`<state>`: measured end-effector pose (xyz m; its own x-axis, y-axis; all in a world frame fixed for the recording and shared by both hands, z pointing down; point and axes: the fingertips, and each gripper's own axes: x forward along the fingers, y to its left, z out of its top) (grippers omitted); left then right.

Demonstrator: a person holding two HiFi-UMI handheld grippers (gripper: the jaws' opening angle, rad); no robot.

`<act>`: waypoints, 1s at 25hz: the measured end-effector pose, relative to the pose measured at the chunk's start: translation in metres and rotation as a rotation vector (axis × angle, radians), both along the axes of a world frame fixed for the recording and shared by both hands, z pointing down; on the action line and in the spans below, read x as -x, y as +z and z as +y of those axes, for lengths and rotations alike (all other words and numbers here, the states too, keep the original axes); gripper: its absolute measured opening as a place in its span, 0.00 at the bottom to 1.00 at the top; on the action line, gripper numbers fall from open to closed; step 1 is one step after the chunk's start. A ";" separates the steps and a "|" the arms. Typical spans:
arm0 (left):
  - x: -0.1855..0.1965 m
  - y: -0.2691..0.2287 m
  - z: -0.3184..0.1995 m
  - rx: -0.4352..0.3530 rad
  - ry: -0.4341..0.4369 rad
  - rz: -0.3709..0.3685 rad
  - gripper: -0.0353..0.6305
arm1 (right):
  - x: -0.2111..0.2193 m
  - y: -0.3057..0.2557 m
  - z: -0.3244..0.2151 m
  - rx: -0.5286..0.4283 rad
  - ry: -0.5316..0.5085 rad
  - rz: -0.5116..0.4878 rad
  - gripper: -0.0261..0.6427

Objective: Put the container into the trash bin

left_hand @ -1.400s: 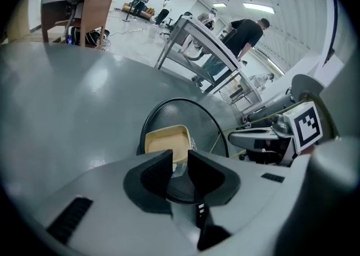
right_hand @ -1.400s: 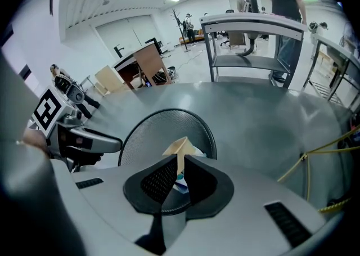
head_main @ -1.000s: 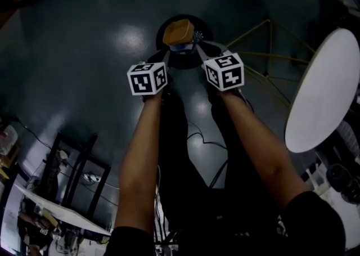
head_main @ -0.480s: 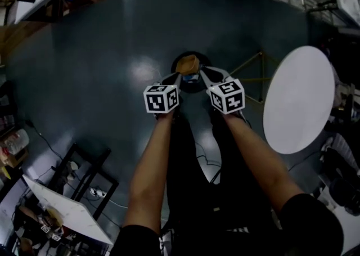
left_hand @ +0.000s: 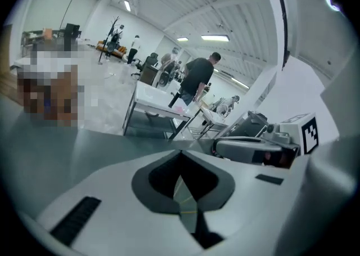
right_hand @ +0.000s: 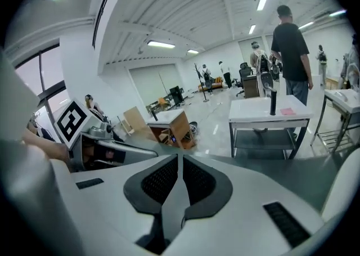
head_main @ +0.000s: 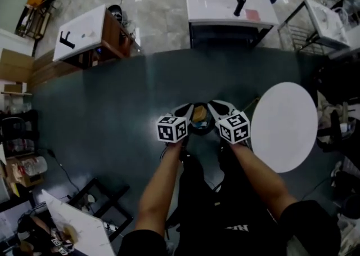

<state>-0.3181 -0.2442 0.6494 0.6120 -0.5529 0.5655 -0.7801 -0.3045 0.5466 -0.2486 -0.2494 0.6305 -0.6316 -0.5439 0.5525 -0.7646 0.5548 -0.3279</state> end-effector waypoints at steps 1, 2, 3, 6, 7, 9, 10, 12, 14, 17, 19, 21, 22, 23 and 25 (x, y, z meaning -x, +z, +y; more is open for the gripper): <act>0.002 -0.017 -0.005 -0.025 0.002 0.002 0.06 | 0.000 -0.015 -0.003 -0.017 -0.005 -0.011 0.12; 0.003 -0.033 -0.009 -0.049 0.004 0.005 0.06 | 0.000 -0.029 -0.005 -0.034 -0.012 -0.022 0.12; 0.004 -0.049 -0.012 -0.072 0.007 0.009 0.06 | -0.001 -0.043 -0.006 -0.052 -0.018 -0.034 0.12; 0.001 -0.097 -0.016 -0.139 0.018 0.020 0.06 | -0.007 -0.087 -0.006 -0.099 -0.047 -0.074 0.11; 0.000 -0.113 -0.017 -0.161 0.022 0.025 0.06 | -0.009 -0.101 -0.006 -0.114 -0.061 -0.088 0.11; -0.002 -0.145 -0.019 -0.205 0.028 0.037 0.06 | -0.011 -0.131 -0.005 -0.149 -0.092 -0.111 0.11; -0.003 -0.160 -0.019 -0.226 0.031 0.043 0.06 | -0.011 -0.146 -0.005 -0.168 -0.106 -0.122 0.11; -0.006 -0.188 -0.015 -0.264 0.052 0.055 0.06 | -0.012 -0.175 -0.002 -0.206 -0.131 -0.145 0.11; -0.016 -0.214 -0.005 -0.297 0.103 0.089 0.06 | -0.014 -0.204 0.004 -0.243 -0.160 -0.179 0.11; -0.030 -0.255 0.011 -0.372 0.193 0.137 0.06 | -0.014 -0.247 0.011 -0.305 -0.208 -0.237 0.11; -0.036 -0.277 0.020 -0.429 0.237 0.133 0.06 | -0.014 -0.269 0.016 -0.345 -0.235 -0.253 0.11; -0.039 -0.298 0.027 -0.476 0.272 0.141 0.06 | -0.012 -0.287 0.021 -0.380 -0.266 -0.266 0.11; -0.040 -0.309 0.031 -0.495 0.285 0.160 0.06 | -0.010 -0.294 0.024 -0.395 -0.284 -0.271 0.11; -0.040 -0.320 0.037 -0.512 0.296 0.185 0.06 | -0.008 -0.300 0.028 -0.408 -0.303 -0.276 0.11; -0.043 -0.340 0.049 -0.547 0.313 0.223 0.06 | -0.008 -0.310 0.039 -0.432 -0.337 -0.286 0.11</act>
<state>-0.2751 -0.1949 0.3094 0.8601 -0.5012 0.0952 -0.4958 -0.7772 0.3874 -0.2401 -0.2109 0.3203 -0.8982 -0.4256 0.1099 -0.4392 0.8790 -0.1856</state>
